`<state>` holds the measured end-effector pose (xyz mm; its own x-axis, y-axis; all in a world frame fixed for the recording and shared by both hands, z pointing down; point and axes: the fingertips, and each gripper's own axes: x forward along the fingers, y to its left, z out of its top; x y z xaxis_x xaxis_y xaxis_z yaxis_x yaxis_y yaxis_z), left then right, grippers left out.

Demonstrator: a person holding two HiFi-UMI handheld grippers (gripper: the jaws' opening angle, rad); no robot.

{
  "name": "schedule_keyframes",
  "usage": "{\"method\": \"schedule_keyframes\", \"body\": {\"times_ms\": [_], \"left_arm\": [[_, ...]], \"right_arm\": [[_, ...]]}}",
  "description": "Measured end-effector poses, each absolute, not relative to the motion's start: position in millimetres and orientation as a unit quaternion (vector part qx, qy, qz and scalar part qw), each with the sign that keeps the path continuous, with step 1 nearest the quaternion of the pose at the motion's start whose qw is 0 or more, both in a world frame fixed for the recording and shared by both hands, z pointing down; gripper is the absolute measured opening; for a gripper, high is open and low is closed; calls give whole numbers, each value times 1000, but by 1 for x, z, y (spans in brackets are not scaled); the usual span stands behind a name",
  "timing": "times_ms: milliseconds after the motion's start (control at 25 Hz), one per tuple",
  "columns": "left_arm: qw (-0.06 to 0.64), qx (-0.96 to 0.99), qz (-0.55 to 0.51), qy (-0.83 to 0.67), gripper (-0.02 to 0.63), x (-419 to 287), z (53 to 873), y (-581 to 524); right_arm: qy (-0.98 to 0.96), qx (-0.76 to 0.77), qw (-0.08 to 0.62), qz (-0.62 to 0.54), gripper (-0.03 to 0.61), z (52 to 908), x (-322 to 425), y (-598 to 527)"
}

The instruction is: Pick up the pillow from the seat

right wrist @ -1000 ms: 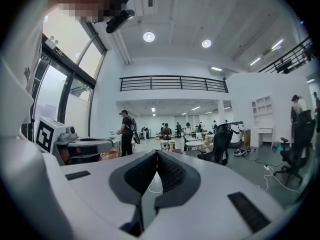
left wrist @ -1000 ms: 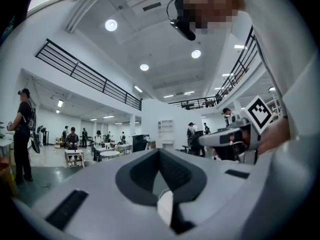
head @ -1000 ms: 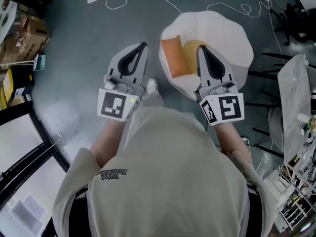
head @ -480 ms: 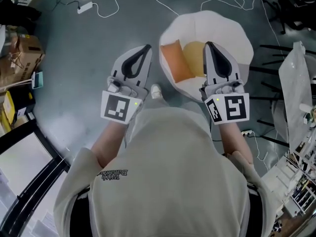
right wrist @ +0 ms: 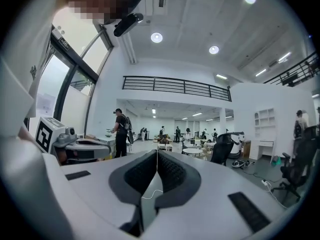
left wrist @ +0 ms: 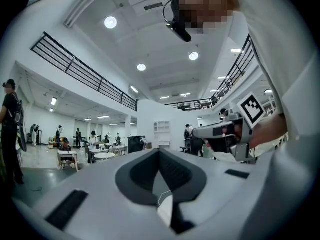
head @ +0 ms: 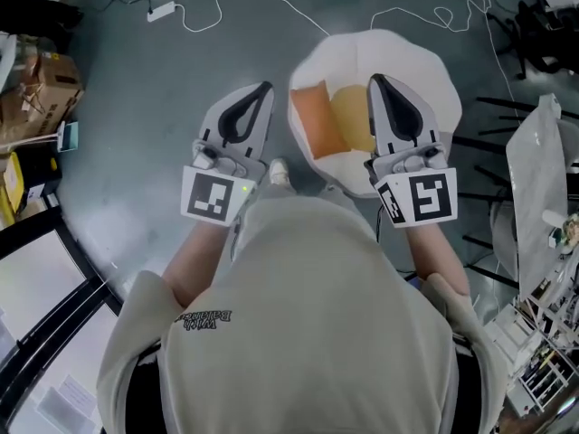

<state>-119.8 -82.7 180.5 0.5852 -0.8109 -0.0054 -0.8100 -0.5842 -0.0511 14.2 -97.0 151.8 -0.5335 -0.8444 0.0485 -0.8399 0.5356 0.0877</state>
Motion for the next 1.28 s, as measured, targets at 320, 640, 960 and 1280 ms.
{"method": "schedule_keyframes", "body": {"times_ms": [320, 640, 960, 1280], "left_arm": [[5, -891, -28, 454, 9, -79, 189, -75], [9, -888, -50, 458, 9, -57, 203, -75], [3, -882, -37, 469, 9, -61, 227, -105], [4, -886, -19, 464, 9, -68, 286, -146]], "right_arm": [[-899, 437, 17, 0, 11, 156, 35, -86], [-906, 422, 31, 23, 115, 177, 57, -86], [-912, 396, 100, 48, 287, 235, 45, -111], [-896, 397, 171, 98, 369, 326, 25, -155]]}}
